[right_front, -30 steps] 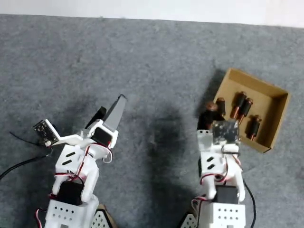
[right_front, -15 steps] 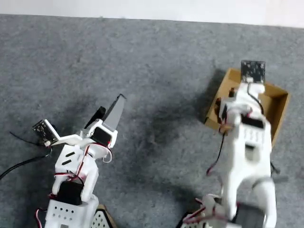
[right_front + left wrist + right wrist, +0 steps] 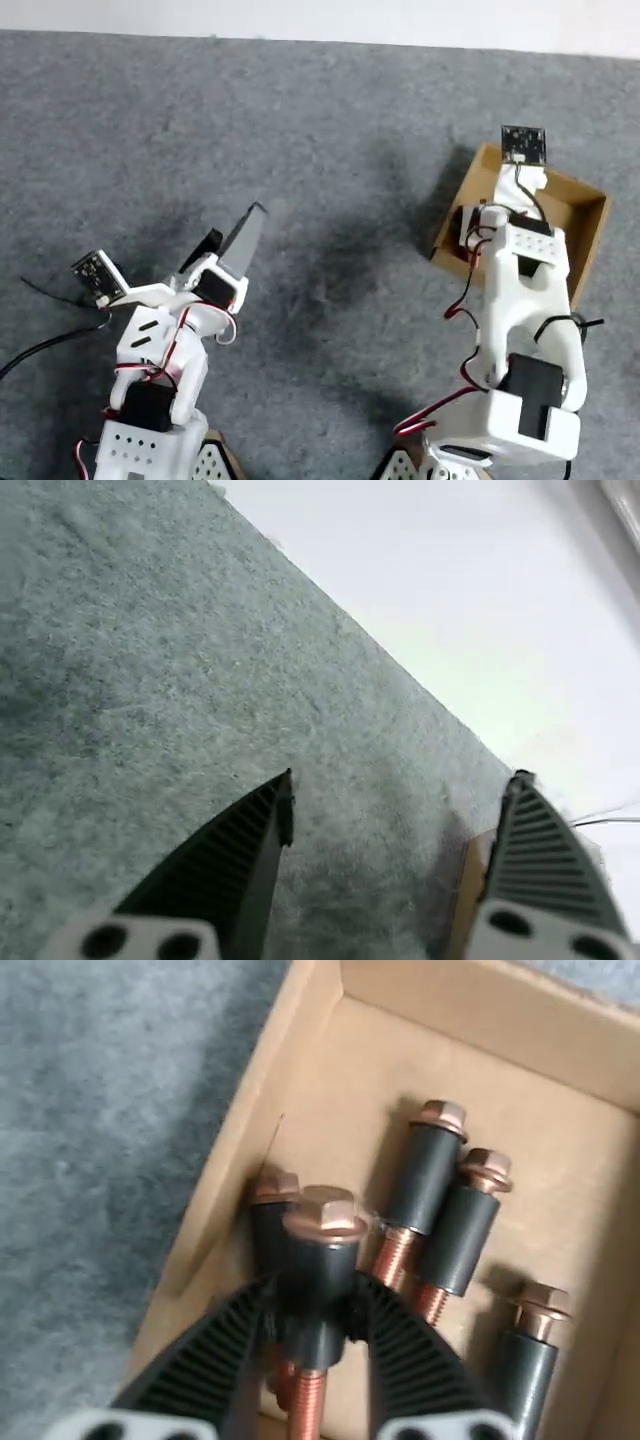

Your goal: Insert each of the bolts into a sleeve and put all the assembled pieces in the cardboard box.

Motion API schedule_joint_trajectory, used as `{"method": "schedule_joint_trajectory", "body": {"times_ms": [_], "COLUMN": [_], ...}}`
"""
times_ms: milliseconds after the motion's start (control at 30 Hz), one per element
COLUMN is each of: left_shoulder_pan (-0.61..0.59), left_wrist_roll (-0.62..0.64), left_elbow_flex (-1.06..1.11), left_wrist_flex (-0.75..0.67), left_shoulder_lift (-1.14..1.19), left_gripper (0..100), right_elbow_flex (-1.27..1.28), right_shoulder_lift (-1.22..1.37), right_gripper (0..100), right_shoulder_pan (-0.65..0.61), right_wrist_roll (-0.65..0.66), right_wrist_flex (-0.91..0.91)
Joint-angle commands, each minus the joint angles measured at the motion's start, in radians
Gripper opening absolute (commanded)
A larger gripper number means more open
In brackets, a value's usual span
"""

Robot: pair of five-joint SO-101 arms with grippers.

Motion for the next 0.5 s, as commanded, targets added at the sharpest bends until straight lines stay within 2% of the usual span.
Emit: {"method": "schedule_joint_trajectory", "body": {"times_ms": [0,133,200,300,467], "left_shoulder_pan": [-0.013,-0.013,-0.013,-0.013,-0.013], "left_wrist_roll": [-0.012,-0.014,-0.014,-0.014,-0.015], "left_elbow_flex": [0.019,0.019,0.019,0.019,0.019], "left_wrist_flex": [0.005,0.005,0.005,0.005,0.005], "left_shoulder_lift": [-0.002,-0.002,-0.002,-0.002,-0.002], "left_gripper": [30,30,30,30,30], "right_elbow_flex": [-0.065,-0.076,-0.085,-0.084,0.082], "right_shoulder_lift": [-0.022,-0.027,-0.070,-0.196,-0.476], "right_gripper": [16.3,18.8,18.8,18.8,18.8], "right_shoulder_pan": [0.007,0.008,0.005,-0.004,-0.090], "right_wrist_roll": [-0.012,-0.017,-0.078,-0.157,-0.180], "right_wrist_flex": [0.008,0.136,0.148,0.147,0.148]}}
